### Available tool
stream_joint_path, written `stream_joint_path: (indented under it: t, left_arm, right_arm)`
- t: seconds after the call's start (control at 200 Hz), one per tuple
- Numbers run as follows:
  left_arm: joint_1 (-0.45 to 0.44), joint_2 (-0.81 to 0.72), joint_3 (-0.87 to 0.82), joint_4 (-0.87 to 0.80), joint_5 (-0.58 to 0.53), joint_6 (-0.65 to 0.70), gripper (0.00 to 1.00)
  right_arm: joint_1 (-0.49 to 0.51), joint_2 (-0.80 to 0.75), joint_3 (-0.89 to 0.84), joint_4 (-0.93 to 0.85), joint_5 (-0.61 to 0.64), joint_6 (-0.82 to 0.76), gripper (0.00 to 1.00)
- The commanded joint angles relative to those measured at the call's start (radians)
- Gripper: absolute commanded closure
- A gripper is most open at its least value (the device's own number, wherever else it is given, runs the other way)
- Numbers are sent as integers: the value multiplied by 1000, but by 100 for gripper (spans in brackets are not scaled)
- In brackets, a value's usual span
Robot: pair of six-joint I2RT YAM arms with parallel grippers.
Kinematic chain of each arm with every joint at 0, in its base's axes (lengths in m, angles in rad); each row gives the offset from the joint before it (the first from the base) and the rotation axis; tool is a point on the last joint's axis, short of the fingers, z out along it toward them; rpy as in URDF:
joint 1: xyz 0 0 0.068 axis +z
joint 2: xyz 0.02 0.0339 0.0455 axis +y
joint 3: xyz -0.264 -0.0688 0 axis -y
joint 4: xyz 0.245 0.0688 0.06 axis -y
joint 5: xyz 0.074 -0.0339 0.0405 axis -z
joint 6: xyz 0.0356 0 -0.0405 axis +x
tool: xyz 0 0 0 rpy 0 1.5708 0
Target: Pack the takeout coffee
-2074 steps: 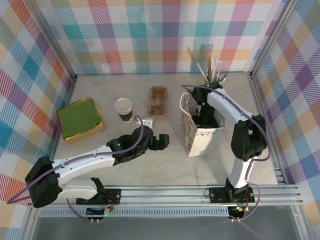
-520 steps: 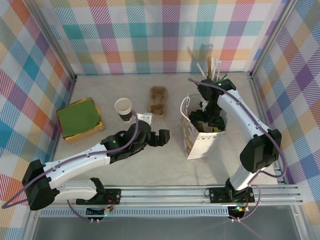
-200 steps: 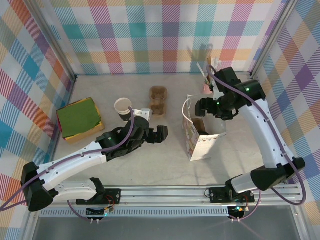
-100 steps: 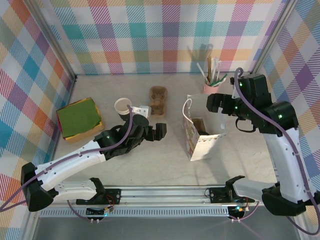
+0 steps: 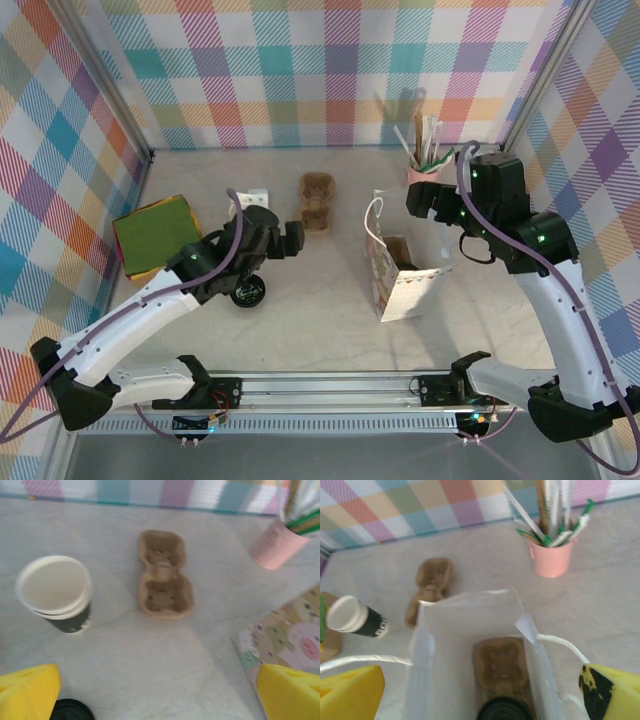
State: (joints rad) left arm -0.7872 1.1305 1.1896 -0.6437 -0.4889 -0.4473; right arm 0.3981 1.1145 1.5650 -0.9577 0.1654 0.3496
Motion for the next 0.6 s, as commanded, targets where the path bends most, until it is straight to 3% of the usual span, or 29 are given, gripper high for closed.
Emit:
stream_joint_path:
  t: [0.0,0.105,0.235,0.375,0.595]
  left_arm:
    - [95,-28,48,-135,-11,11,0]
    - [174,-38,53,-148,66,13,0]
    - [181,-21,87,-140,117,17,0]
    - [180,28,141,-134,229,19,0]
    - [180,137,200,-91,340,26,0]
  right_arm:
    - [-7,54,23,128,-124,-24,1]
    - [-7,143,84,147,-100,-44,1]
    - [-25,291,228,96,-25,-55,1]
    - [-105,453,399,24,-68,-23,0]
    - [-254,597,513,-15,-113,-4,18]
